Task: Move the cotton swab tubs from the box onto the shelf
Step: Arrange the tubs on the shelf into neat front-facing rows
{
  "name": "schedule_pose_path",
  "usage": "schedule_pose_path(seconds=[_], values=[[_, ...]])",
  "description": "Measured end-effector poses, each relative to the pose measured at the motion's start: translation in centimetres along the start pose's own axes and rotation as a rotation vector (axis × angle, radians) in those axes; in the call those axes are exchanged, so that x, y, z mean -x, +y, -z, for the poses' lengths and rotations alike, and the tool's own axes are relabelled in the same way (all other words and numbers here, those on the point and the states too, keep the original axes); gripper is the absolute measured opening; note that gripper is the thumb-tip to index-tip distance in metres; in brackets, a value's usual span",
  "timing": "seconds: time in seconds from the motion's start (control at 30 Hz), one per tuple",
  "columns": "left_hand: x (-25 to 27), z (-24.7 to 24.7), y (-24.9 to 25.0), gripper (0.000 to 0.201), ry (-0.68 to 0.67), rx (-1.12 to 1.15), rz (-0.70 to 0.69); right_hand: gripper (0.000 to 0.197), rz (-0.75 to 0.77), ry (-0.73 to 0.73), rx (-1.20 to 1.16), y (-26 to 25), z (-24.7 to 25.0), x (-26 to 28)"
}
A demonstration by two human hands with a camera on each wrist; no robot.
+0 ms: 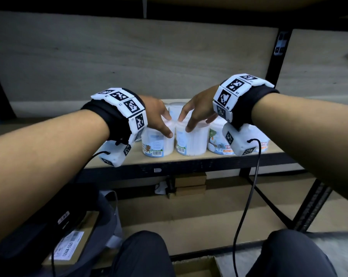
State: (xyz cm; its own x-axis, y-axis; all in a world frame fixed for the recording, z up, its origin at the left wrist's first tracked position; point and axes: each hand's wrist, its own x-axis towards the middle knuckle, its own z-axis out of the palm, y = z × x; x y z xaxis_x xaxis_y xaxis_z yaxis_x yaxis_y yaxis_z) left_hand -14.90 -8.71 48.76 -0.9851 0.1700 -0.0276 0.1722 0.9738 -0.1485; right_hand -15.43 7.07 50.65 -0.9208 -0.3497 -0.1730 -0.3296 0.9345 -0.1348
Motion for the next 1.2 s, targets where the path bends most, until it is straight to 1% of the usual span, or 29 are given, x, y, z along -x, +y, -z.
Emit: schedule_pose_path(seconds=[0.07, 0.13, 0.23, 0.3, 0.47, 0.6, 0.63, 0.83, 0.87, 0.9, 0.97, 1.0, 1.1, 1.2], values=[[0.3, 0.4, 0.0, 0.080, -0.019, 0.017, 0.022, 0.055, -0.026, 0.008, -0.055, 0.1, 0.3, -0.6], [0.5, 1.1, 0.0, 0.082, -0.062, 0.036, 0.027, 0.066, -0.067, 0.015, -0.063, 0.0, 0.5, -1.3], [0.5, 2.0, -0.1, 0.073, -0.171, 0.073, 0.002, 0.085, -0.113, 0.008, -0.042, -0.5, 0.4, -2.1], [0.3, 2.1, -0.4, 0.070, -0.236, 0.114, -0.001, 0.087, -0.117, -0.006, -0.017, -0.4, 0.4, -3.0], [-0.2, 2.3, -0.5, 0.067, -0.287, 0.189, 0.000, 0.074, -0.104, -0.031, -0.042, -0.5, 0.3, -2.9], [-0.7, 2.3, -0.7, 0.067, -0.293, 0.254, 0.017, 0.050, -0.053, -0.055, -0.094, 0.1, 0.4, -2.5], [-0.8, 2.2, -0.7, 0.067, -0.290, 0.265, 0.028, 0.047, -0.038, -0.063, -0.099, 0.3, 0.4, -2.4], [-0.4, 1.7, -0.6, 0.063, -0.278, 0.334, 0.099, 0.045, 0.049, -0.060, -0.037, 0.9, 0.2, -2.2], [-0.5, 1.6, -0.4, 0.063, -0.275, 0.337, 0.116, 0.046, 0.060, -0.068, -0.023, 0.9, 0.2, -2.2], [-0.5, 1.4, -0.3, 0.068, -0.265, 0.336, 0.134, 0.046, 0.066, -0.081, -0.008, 1.0, 0.3, -2.2], [-0.6, 1.2, 0.1, 0.082, -0.225, 0.261, 0.151, 0.048, 0.066, -0.090, 0.029, 1.0, 0.4, -2.1], [-0.7, 1.1, 0.4, 0.085, -0.209, 0.202, 0.151, 0.049, 0.065, -0.087, 0.053, 1.1, 0.5, -2.0], [-1.1, 0.8, 0.6, 0.087, -0.155, 0.121, 0.164, 0.051, 0.059, -0.093, 0.090, 1.3, 0.5, -1.9], [-0.6, 1.0, 0.8, 0.090, -0.172, 0.072, 0.176, 0.047, 0.077, -0.086, 0.022, 1.5, 0.4, -2.0]])
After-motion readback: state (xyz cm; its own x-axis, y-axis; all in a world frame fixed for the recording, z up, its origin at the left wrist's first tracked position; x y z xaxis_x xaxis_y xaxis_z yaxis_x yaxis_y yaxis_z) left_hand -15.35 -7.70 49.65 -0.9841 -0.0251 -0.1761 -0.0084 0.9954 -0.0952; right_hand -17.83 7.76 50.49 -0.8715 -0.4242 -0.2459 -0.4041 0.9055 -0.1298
